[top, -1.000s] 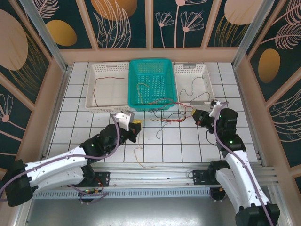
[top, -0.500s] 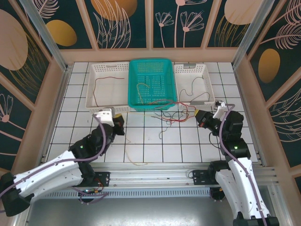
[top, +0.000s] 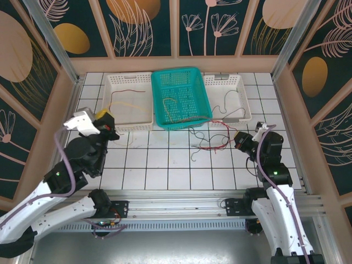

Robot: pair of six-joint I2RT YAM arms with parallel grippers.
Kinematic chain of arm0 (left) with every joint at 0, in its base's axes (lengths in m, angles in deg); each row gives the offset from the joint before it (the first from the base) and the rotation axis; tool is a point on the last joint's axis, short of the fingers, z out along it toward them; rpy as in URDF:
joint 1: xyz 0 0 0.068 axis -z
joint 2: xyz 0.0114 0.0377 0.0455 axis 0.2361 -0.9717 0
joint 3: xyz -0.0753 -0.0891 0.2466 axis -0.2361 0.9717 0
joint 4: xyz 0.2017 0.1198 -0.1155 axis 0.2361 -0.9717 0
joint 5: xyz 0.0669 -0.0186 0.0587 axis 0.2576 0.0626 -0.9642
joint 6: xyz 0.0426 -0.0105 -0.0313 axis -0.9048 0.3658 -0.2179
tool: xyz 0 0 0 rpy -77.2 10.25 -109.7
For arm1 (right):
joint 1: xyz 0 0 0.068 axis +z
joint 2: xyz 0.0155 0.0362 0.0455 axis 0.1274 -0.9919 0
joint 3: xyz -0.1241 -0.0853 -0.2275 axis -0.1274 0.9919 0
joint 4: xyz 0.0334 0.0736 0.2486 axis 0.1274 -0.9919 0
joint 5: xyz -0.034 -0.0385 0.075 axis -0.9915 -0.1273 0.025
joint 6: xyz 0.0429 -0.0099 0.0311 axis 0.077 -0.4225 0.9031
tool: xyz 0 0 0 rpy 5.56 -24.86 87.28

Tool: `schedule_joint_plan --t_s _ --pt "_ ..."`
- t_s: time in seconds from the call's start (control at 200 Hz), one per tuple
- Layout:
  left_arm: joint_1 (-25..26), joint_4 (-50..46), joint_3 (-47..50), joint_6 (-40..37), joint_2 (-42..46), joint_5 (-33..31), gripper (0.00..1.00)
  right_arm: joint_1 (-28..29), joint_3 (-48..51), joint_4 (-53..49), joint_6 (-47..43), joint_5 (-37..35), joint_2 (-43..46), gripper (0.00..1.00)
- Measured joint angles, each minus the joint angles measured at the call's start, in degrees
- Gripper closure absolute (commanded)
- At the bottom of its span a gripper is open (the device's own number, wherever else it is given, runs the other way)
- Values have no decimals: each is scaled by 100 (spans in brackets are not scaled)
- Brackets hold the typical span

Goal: Untangle the cables

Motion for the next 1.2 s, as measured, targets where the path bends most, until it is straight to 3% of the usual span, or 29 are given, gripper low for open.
schedule_joint_plan --t_s 0.305,0.495,0.761,1.201 --pt "-4 -7 -994 -752 -203 -122 100 -4 251 385 -7 863 190 100" --pt "-22 98 -1069 -1093 -693 -70 100 2 210 1014 11 1744 660 100" --pt "-33 459 -1064 -1515 -1233 149 100 7 -297 1799 181 2629 608 100" --pt "-428 1237 -1414 -1814 -2463 968 100 50 -1123 2159 295 3003 726 100"
